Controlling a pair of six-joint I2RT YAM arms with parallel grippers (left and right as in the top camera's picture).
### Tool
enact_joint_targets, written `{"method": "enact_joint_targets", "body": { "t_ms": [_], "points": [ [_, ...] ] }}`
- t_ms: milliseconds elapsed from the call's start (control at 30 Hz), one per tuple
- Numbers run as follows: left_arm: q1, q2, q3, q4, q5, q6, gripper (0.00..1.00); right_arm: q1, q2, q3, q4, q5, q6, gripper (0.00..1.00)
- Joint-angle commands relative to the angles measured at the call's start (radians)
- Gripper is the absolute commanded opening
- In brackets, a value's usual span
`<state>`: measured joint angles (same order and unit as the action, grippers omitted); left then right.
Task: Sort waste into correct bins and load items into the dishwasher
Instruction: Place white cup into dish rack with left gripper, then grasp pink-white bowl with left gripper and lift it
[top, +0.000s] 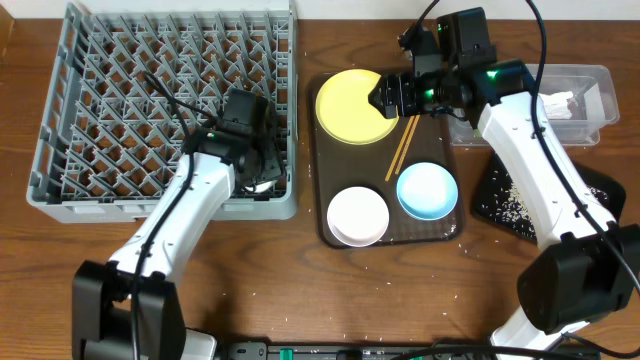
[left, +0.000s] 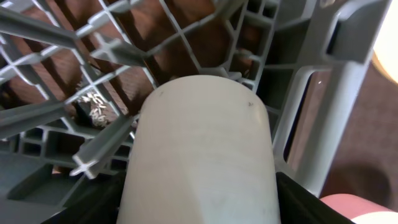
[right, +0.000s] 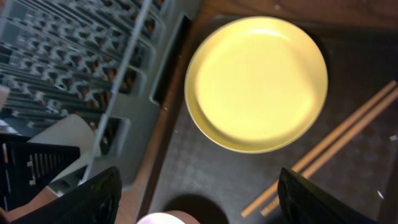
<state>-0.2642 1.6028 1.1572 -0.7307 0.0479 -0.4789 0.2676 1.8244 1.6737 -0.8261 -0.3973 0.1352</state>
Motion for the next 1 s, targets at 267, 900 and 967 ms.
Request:
{"method": "enact_joint_targets", "body": {
  "t_ms": [267,900,967],
  "points": [
    [-0.008,0.007,0.073,-0.047,-0.003,0.014,0.87,-0.014,-0.001,0.007,-0.049,0.088,-0.021,0.8],
    [-0.336,0.022,0.168,-0.168,0.046,0.251,0.84,-0.153,-0.03,0.008,-0.109,0.085,0.005,0.79],
    [-0.357,0.068,0.168,-0.15,0.034,0.284,0.84,-0.177,-0.041,0.008,-0.11,0.082,0.005,0.79]
  ]
}}
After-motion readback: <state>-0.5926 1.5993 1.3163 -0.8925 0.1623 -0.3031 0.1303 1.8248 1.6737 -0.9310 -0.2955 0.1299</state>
